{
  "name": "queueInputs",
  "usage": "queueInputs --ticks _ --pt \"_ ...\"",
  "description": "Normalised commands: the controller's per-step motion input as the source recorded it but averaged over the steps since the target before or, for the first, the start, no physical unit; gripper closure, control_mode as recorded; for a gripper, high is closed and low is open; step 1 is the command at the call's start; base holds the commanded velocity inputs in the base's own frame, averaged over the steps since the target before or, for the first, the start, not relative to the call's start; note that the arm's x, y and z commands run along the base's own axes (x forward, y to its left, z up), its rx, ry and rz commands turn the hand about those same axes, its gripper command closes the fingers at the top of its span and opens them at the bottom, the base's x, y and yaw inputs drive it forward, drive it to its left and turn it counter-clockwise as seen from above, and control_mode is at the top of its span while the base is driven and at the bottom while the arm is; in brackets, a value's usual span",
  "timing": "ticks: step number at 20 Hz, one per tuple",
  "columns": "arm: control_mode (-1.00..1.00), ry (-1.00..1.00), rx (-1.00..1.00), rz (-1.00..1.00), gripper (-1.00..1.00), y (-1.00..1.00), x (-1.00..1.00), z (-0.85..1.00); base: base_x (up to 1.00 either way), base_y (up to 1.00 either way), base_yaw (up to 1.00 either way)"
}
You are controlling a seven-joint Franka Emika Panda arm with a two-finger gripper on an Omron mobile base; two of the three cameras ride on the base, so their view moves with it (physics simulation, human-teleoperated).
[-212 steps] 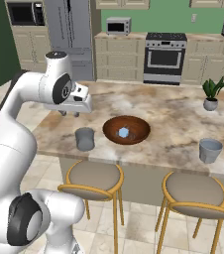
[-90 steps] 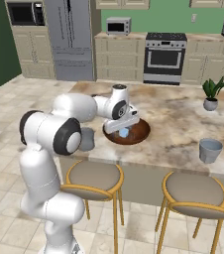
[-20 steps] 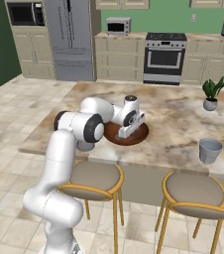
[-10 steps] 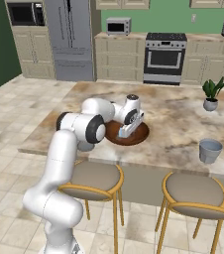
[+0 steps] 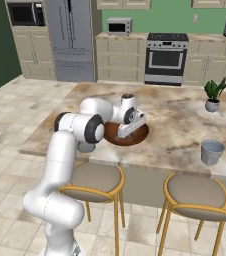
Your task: There are four ice cubes in the ice bowl. Place two ice cubes in each glass of water.
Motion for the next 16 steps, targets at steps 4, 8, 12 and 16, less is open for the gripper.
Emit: queueInputs --ticks 4,8,12,16 --pt "-1.0 0.0 -0.02 -0.3 1.0 0.08 -0.11 0.02 0.0 0.0 0.0" --pt "-1.0 0.0 0.0 -0.23 1.0 0.0 -0.08 0.46 0.0 0.0 0.0" --pt "-1.0 0.0 0.02 -0.28 1.0 -0.02 -0.24 0.82 0.0 0.0 0.0" --pt "-1.0 -0.15 0.22 -0.4 1.0 -0.52 -0.61 0.43 0.0 0.0 0.0"
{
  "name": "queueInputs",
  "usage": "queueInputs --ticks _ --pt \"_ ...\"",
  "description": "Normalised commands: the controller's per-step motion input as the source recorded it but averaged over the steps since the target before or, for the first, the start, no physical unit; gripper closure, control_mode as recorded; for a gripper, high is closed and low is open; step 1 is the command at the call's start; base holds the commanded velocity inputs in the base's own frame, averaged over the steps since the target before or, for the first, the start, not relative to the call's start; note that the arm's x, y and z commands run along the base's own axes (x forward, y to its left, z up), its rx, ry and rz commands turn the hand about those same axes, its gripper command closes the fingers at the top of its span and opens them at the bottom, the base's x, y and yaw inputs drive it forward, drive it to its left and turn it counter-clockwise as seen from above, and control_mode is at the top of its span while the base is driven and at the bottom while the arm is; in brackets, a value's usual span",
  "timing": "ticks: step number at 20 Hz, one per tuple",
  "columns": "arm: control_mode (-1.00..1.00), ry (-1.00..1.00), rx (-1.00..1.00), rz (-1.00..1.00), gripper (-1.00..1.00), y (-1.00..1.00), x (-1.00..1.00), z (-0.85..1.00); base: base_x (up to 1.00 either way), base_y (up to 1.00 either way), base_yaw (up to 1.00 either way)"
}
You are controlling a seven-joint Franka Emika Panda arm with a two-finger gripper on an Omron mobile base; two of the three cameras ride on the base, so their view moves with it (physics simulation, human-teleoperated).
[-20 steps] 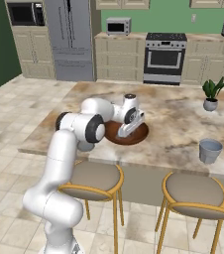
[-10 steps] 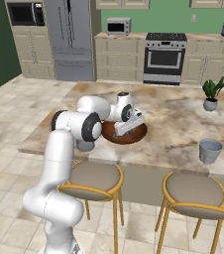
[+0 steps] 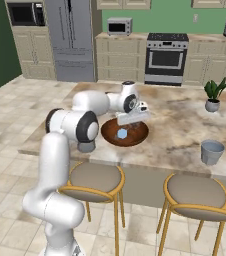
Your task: There are four ice cubes in the ice bowl. Place two ice cubes in each glass of water.
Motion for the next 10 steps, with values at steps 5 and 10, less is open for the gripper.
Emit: queueInputs --ticks 5,10 --pt "-1.0 -0.07 0.23 -0.44 1.0 -0.57 -0.69 0.34 0.0 0.0 0.0" --pt "-1.0 -0.07 0.06 -0.48 1.0 -0.51 -0.75 0.24 0.0 0.0 0.0"
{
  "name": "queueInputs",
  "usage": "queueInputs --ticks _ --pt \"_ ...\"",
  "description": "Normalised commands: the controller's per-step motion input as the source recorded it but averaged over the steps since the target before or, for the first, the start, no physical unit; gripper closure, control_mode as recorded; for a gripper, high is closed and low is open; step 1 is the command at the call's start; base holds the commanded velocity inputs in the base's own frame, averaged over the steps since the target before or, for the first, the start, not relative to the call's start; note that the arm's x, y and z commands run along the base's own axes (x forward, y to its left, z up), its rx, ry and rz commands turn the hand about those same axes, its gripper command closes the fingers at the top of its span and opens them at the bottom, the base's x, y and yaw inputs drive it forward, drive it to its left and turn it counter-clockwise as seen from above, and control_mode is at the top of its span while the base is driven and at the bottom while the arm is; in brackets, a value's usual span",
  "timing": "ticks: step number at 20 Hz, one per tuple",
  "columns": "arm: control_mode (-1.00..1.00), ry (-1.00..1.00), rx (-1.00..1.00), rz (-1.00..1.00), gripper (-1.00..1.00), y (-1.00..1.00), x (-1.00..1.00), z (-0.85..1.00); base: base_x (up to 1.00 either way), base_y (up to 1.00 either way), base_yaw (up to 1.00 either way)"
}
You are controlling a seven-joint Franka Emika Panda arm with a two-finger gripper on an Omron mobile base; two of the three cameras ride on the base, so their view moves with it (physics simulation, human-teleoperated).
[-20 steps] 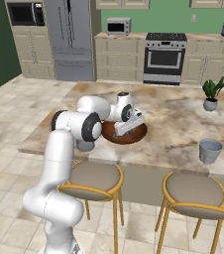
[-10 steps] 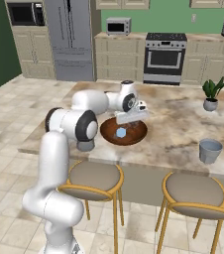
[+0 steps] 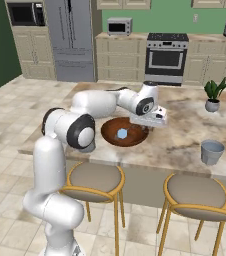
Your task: There are four ice cubes in the ice bowl. Place two ice cubes in each glass of water.
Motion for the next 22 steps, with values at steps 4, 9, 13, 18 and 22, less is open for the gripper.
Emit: queueInputs --ticks 4,9,13,18,22 --pt "-1.0 -0.1 0.0 -0.47 1.0 -0.52 -0.79 0.19 0.0 0.0 0.0" --pt "-1.0 -0.12 0.0 -0.44 1.0 -0.74 -0.62 0.15 0.0 0.0 0.0" --pt "-1.0 -0.12 0.0 -0.45 1.0 -0.8 -0.47 0.04 0.0 0.0 0.0" --pt "-1.0 -0.07 0.0 -0.47 1.0 -0.8 -0.21 0.1 0.0 0.0 0.0" --pt "-1.0 -0.02 0.0 -0.34 1.0 -0.46 0.0 0.44 0.0 0.0 0.0"
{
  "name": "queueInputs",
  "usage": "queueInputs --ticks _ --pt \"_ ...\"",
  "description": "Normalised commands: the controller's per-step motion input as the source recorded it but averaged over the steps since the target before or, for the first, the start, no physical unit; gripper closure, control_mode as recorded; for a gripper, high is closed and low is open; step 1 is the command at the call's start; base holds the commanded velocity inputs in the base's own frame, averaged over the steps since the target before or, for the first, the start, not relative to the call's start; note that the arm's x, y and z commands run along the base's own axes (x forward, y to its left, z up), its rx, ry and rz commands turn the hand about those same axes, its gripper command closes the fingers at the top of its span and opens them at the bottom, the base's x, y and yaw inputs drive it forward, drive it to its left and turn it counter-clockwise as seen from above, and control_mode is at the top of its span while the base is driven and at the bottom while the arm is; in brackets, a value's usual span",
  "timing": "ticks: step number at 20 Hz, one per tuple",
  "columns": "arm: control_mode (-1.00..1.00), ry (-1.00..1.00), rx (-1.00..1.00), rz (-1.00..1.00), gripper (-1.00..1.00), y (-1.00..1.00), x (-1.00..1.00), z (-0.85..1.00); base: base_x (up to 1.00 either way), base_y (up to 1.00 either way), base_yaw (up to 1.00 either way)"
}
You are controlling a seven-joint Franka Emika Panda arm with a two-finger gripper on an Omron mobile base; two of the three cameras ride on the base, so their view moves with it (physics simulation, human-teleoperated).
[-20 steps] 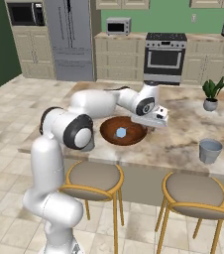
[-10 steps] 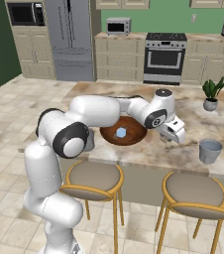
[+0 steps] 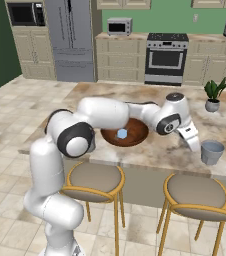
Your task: There are four ice cubes in the ice bowl. Place two ice cubes in each glass of water.
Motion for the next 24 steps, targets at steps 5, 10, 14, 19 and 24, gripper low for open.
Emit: queueInputs --ticks 5,10,14,19,24 --pt "-1.0 0.02 0.0 -0.1 1.0 -0.18 0.0 0.66 0.0 0.0 0.0" --pt "-1.0 0.01 0.0 0.0 1.0 -0.18 0.05 -0.01 0.0 0.0 0.0" --pt "-1.0 0.05 0.0 0.0 1.0 -0.23 0.13 -0.54 0.0 0.0 0.0" --pt "-1.0 0.01 0.02 0.0 1.0 -0.22 0.33 -0.24 0.0 0.0 0.0" --pt "-1.0 0.05 0.04 0.0 1.0 -0.41 0.48 0.01 0.0 0.0 0.0"
